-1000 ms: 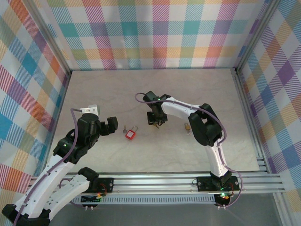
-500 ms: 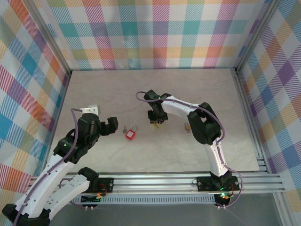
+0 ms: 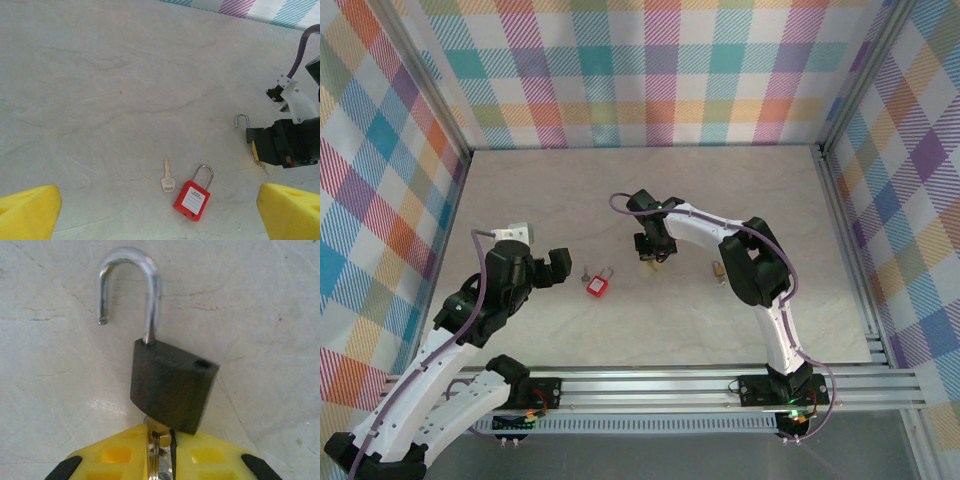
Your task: Lock with the key
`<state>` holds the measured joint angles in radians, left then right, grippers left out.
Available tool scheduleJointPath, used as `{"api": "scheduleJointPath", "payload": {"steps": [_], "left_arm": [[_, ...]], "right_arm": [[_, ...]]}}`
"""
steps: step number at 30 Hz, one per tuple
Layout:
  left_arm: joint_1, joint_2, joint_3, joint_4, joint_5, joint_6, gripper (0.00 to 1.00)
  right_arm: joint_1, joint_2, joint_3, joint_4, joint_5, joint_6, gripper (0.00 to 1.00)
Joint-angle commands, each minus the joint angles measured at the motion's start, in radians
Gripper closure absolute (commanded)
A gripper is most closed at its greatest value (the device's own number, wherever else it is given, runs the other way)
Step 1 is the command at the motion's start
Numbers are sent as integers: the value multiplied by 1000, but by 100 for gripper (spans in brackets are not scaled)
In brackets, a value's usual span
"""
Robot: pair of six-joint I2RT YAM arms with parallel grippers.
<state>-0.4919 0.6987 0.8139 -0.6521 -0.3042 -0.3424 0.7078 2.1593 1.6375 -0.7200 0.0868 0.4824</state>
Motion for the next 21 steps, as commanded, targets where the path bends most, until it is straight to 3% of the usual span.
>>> {"api": "scheduleJointPath", "payload": {"steps": [1, 21], "left_arm": [[11, -1, -8, 6, 6, 23, 0], [11, 3, -7, 5, 10, 22, 0]], "right_arm": [[-7, 0, -15, 10, -14, -19, 85], [-7, -50, -77, 69, -31, -48, 98]]}}
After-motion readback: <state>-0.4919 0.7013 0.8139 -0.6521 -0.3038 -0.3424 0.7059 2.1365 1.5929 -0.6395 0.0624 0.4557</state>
